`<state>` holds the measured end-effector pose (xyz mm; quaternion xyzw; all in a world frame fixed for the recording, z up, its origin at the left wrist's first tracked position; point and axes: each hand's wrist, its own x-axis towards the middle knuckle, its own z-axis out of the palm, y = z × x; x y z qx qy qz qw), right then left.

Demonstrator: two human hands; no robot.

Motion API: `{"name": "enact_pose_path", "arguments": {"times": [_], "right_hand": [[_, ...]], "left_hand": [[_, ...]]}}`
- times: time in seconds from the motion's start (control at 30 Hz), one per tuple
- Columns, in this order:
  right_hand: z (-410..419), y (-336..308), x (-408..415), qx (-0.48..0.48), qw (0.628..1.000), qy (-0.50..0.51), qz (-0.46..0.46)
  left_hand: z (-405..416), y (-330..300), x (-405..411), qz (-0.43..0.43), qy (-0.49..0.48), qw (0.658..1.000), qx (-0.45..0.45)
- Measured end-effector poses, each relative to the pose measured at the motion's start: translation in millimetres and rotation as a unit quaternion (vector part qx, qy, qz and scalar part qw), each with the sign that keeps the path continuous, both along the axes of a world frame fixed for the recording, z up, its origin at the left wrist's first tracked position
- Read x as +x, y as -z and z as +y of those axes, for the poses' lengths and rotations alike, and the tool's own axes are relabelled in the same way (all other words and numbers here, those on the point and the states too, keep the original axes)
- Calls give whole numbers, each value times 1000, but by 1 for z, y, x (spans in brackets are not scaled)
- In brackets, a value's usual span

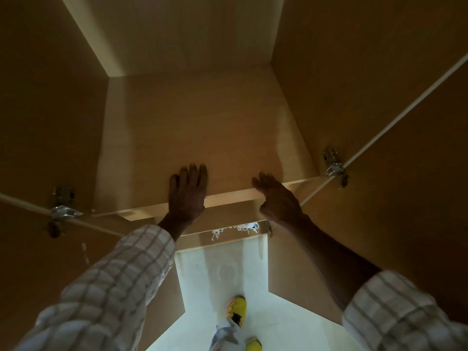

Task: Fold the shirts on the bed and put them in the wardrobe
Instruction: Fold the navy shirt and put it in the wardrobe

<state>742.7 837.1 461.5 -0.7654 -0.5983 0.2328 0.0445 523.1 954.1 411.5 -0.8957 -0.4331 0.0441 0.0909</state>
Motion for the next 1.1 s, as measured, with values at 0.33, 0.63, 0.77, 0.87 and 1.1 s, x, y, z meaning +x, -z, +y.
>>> {"name": "enact_pose_path", "arguments": {"times": [0.33, 0.63, 0.77, 0.87, 1.1], "right_hand": [[-47, -10, -6, -109, 990, 46, 75], [-199, -44, -47, 11, 991, 124, 54], [-271, -100, -70, 118, 987, 111, 2], [-305, -111, -72, 185, 960, 204, 39], [-347, -115, -41, 305, 853, 423, 16]], "left_hand": [[-9, -43, 11, -11, -98, 964, -247], [-178, -121, 54, -327, 43, 863, -382], [-252, -162, 72, -375, 135, 807, -436], [-288, -188, 83, -397, 178, 791, -430], [-336, -237, 113, -386, 216, 834, -331]]}}
